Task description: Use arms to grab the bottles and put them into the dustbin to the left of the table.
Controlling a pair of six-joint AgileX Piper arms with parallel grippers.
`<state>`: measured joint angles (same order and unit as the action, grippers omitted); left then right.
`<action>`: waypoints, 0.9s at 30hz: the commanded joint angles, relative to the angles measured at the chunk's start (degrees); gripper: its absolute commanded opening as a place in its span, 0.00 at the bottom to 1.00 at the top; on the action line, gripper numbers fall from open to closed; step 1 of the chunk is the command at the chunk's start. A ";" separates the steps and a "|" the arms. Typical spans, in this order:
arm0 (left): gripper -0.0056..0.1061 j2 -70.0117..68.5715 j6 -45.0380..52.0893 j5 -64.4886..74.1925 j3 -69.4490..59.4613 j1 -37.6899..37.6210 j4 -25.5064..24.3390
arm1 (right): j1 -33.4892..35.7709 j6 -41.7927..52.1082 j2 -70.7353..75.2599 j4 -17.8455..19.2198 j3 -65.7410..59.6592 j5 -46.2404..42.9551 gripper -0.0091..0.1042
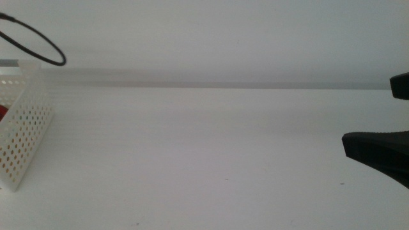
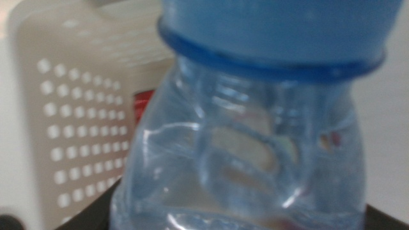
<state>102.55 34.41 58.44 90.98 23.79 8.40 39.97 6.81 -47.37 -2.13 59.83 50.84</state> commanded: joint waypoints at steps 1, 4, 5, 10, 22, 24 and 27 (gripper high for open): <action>0.03 1.02 0.28 -0.20 2.64 1.75 0.23 | 0.07 0.54 0.18 0.19 0.26 -0.65 0.89; 0.03 2.25 0.73 -2.30 3.23 3.06 0.23 | 0.07 0.54 0.18 0.19 0.26 -0.65 0.89; 0.03 2.78 0.73 -3.15 3.23 3.18 0.23 | 0.07 0.54 0.18 0.19 0.26 -0.65 0.89; 0.03 5.18 0.28 -4.30 3.23 3.31 0.36 | 0.07 0.54 0.18 0.19 0.26 -0.65 0.89; 0.15 7.76 1.25 -3.45 2.90 3.40 -0.02 | 0.07 0.54 0.18 0.19 0.26 -0.65 0.89; 0.49 7.76 1.25 -2.10 2.90 3.40 0.21 | 0.07 0.54 0.18 0.19 0.26 -0.65 0.89; 0.74 7.76 0.32 -1.05 2.90 3.40 0.10 | 0.07 0.54 0.18 0.19 0.26 -0.65 0.89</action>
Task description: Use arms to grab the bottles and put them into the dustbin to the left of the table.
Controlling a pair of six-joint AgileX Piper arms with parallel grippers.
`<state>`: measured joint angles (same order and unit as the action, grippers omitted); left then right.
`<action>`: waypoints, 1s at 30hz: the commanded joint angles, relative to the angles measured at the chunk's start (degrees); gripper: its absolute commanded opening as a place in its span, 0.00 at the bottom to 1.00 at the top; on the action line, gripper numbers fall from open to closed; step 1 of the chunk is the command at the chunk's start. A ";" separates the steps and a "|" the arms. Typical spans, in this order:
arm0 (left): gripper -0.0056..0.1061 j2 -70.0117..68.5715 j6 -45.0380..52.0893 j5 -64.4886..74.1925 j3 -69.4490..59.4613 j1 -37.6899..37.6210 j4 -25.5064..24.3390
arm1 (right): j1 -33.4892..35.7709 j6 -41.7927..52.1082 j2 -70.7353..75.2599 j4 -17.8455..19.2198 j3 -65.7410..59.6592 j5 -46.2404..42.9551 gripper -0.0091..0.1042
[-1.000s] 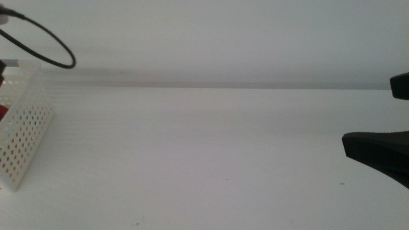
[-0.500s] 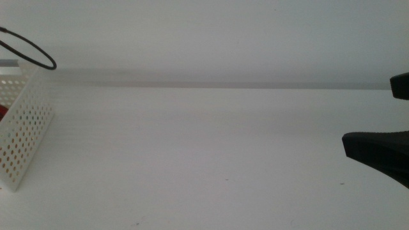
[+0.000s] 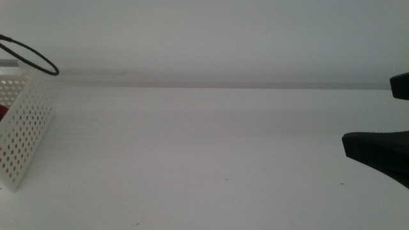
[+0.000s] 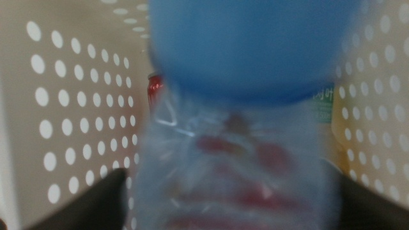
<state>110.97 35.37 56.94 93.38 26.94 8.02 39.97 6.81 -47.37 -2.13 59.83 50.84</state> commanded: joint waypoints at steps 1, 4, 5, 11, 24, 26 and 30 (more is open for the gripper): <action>0.83 -0.66 -1.54 0.82 0.50 0.25 0.48 | 0.07 0.54 0.18 0.19 0.26 -0.65 0.89; 0.89 -0.76 -3.36 4.88 1.84 0.25 0.48 | 0.07 0.54 0.18 0.19 0.26 -0.65 0.89; 0.89 -0.89 -3.90 6.33 2.36 0.25 0.33 | 0.07 0.54 0.18 0.19 0.26 -0.65 0.89; 0.89 -4.52 -9.26 16.37 4.04 -0.01 -0.02 | 0.07 0.54 0.18 0.19 0.26 -0.65 0.89; 0.89 -29.18 -12.90 15.30 -11.86 -4.28 9.11 | 0.07 0.54 0.18 0.19 0.26 -0.65 0.89; 0.89 -35.04 -12.90 12.28 -16.87 -7.14 9.40 | 0.07 0.54 0.18 0.19 0.26 -0.65 0.89; 0.89 -45.24 -14.32 5.53 -25.26 -15.90 7.88 | 0.07 0.54 0.18 0.19 0.26 -0.65 0.89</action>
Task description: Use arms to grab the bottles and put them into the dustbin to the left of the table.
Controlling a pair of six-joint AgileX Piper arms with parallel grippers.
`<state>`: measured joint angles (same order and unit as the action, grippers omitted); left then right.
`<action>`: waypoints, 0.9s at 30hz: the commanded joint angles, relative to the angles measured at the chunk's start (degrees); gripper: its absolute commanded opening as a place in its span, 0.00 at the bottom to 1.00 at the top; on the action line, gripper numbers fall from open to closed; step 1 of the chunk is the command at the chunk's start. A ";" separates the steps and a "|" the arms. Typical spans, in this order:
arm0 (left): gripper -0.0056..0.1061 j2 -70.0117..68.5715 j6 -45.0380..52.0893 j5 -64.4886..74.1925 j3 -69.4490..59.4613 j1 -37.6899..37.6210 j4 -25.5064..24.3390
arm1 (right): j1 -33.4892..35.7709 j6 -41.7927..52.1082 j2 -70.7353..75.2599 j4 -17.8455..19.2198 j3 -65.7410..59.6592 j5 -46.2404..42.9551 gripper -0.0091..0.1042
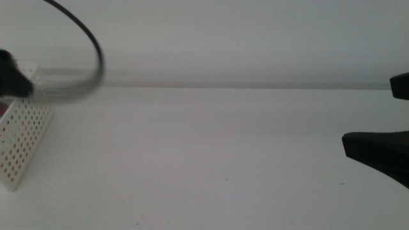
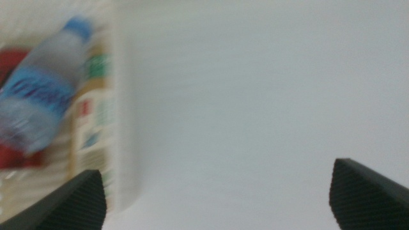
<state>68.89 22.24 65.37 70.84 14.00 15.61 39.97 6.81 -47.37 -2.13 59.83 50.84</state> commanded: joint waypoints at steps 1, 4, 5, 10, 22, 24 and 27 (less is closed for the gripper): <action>0.89 -5.52 -2.68 -4.86 -4.73 -6.12 -0.86 | 0.07 0.54 0.18 0.19 0.26 -0.65 0.89; 0.89 -11.67 -8.60 -9.35 -9.45 -16.92 -6.69 | 0.07 0.54 0.18 0.19 0.26 -0.65 0.89; 0.89 -13.53 -11.21 -10.05 -10.54 -21.04 -9.40 | 0.07 0.54 0.18 0.19 0.26 -0.65 0.89; 0.89 -20.07 -22.24 -9.96 -12.80 -36.28 -19.94 | 0.07 0.54 0.18 0.19 0.26 -0.65 0.89; 0.89 -21.76 -23.44 -20.41 -12.80 -40.85 -23.21 | 0.07 0.54 0.18 0.19 0.26 -0.65 0.89; 0.89 -21.76 -23.44 -21.88 -12.80 -40.85 -23.21 | 0.07 0.54 0.18 0.19 0.26 -0.65 0.89; 0.89 -21.76 -23.44 -24.25 -12.80 -40.85 -23.21 | 0.07 0.54 0.18 0.19 0.26 -0.65 0.89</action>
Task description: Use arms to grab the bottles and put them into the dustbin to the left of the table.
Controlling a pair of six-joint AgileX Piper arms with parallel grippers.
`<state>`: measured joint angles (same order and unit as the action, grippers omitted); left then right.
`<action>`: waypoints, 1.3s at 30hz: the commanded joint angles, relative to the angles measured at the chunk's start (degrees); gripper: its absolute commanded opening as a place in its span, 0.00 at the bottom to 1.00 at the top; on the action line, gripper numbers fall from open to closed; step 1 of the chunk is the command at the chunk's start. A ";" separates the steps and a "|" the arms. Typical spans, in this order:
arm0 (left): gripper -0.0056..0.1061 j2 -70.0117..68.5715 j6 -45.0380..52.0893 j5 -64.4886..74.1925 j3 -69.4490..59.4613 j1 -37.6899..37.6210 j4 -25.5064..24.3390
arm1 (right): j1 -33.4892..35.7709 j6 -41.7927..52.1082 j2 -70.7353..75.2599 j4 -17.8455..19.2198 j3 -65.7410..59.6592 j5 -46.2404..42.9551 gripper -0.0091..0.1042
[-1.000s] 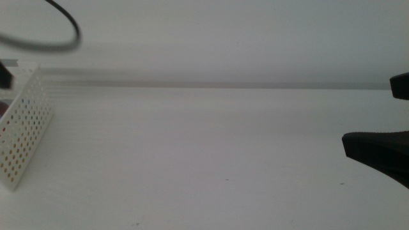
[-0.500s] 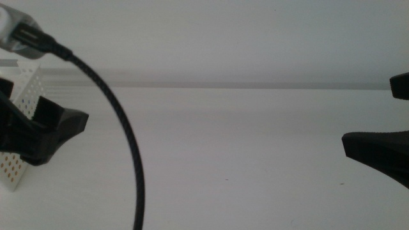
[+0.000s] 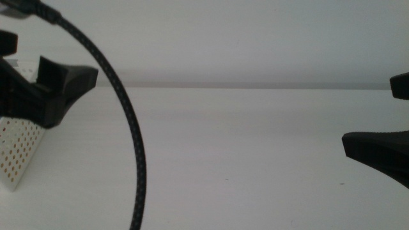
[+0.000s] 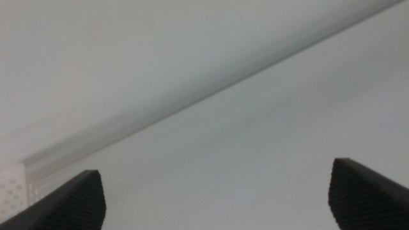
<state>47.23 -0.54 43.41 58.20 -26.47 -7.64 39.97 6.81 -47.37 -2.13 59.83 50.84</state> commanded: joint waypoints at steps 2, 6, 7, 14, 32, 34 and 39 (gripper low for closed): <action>0.89 -0.11 -0.66 -3.45 -0.15 -0.38 0.04 | 0.07 0.54 0.18 0.19 0.26 -0.65 0.89; 0.89 -0.11 -0.66 -4.58 -0.15 -0.38 0.04 | 0.07 0.54 0.18 0.19 0.26 -0.65 0.89; 0.89 -0.11 -0.66 -4.58 -0.15 -0.38 0.04 | 0.07 0.54 0.18 0.19 0.26 -0.65 0.89; 0.89 -2.61 -0.42 -8.71 -6.08 1.61 3.82 | -2.28 0.54 2.04 6.42 -4.54 -2.68 0.89; 0.89 -29.94 -0.42 -40.63 -44.91 23.72 6.74 | -33.97 0.54 25.69 1.47 -43.00 -35.24 0.89; 0.89 -33.35 -0.42 -41.27 -48.06 24.21 6.74 | -35.09 0.54 29.85 1.71 -46.19 -35.24 0.89; 0.89 -41.02 -0.42 -41.15 -55.15 25.33 6.85 | -36.98 0.54 38.57 4.06 -52.62 -35.24 0.89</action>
<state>8.00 -0.66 3.53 4.88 -1.68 -1.43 3.73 6.81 -11.05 0.00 9.00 16.60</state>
